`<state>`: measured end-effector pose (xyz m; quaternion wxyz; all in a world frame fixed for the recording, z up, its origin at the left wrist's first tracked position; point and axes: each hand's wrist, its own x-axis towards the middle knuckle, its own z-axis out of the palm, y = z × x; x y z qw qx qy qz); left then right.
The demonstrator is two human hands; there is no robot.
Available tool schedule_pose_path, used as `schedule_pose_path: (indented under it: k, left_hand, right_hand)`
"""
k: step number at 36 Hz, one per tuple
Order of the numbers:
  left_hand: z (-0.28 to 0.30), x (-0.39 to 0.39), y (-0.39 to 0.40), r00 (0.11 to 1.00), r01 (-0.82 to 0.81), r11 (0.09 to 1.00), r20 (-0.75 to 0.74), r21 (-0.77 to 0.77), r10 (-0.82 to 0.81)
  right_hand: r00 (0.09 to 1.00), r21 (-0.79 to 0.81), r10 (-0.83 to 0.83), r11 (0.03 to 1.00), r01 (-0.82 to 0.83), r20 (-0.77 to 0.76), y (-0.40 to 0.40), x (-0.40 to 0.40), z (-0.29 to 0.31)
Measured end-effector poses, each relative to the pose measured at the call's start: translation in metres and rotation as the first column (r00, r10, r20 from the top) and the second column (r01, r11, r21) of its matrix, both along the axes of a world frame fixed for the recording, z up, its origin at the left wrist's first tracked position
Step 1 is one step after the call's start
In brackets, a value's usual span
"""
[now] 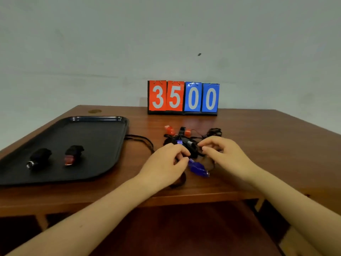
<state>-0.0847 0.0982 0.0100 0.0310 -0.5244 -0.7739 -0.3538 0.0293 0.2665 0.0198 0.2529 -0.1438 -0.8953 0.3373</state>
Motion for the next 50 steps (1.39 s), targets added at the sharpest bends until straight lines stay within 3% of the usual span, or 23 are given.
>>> schedule_pose_path:
  k: [3,7,9,12,15,19,23,26,28,33,36,38,47,50]
  left_hand:
    - [-0.002,0.009,0.013,0.994,0.04,0.997,-0.094,-0.071,-0.046]
    - [-0.003,0.012,0.024,0.928,0.004,0.969,-0.359,-0.249,-0.096]
    - [-0.003,0.01,0.03,0.92,0.012,0.963,-0.374,-0.268,-0.115]
    - [-0.003,0.0,0.035,0.93,0.031,0.976,-0.353,-0.216,-0.108]
    - [0.001,-0.011,0.038,0.969,0.054,0.993,-0.235,-0.103,-0.077]
    - [0.022,-0.024,0.049,0.994,-0.027,0.988,0.106,0.149,0.011]
    - [0.038,-0.048,0.069,0.887,-0.244,0.905,0.457,0.348,0.063]
    - [0.041,-0.066,0.082,0.735,-0.381,0.834,0.678,0.4,0.01]
    - [0.039,-0.075,0.088,0.662,-0.439,0.8,0.749,0.408,-0.019]
    - [0.027,-0.092,0.101,0.634,-0.474,0.796,0.773,0.377,0.011]
    - [0.022,-0.095,0.102,0.552,-0.456,0.827,0.833,0.329,-0.028]
    - [0.025,-0.096,0.098,0.498,-0.438,0.829,0.862,0.349,-0.1]
    - [0.031,-0.113,0.087,0.491,-0.563,0.709,0.862,0.424,-0.125]
    - [0.028,-0.118,0.083,0.452,-0.623,0.674,0.886,0.396,-0.103]
  right_hand:
    - [1.0,0.044,-0.003,0.999,0.002,0.021,0.012,0.012,-0.013]
    - [1.0,-0.032,-0.024,0.999,0.024,0.004,0.025,0.015,-0.017]
    - [0.999,-0.012,0.009,1.0,-0.008,0.048,0.027,0.016,-0.016]
    - [0.987,0.148,0.069,0.985,-0.091,0.148,0.027,0.016,-0.015]
    - [0.975,0.258,0.12,0.952,-0.166,0.185,0.026,0.011,-0.015]
    - [0.98,0.27,0.189,0.943,-0.197,0.055,0.03,-0.005,-0.011]
    - [0.978,-0.179,0.179,0.964,-0.196,-0.11,0.044,-0.029,0.014]
    - [0.949,-0.52,0.169,0.804,-0.29,-0.267,0.056,-0.053,0.035]
    - [0.93,-0.662,0.138,0.668,-0.34,-0.34,0.062,-0.068,0.043]
    - [0.883,-0.815,-0.023,0.398,-0.422,-0.469,0.077,-0.098,0.044]
    - [0.856,-0.848,-0.114,0.249,-0.467,-0.505,0.083,-0.106,0.035]
    - [0.857,-0.856,-0.121,0.211,-0.471,-0.501,0.085,-0.104,0.032]
    - [0.675,-0.694,-0.199,0.039,-0.719,-0.711,0.108,-0.072,0.045]
    - [0.624,-0.646,-0.231,0.027,-0.763,-0.747,0.114,-0.069,0.044]
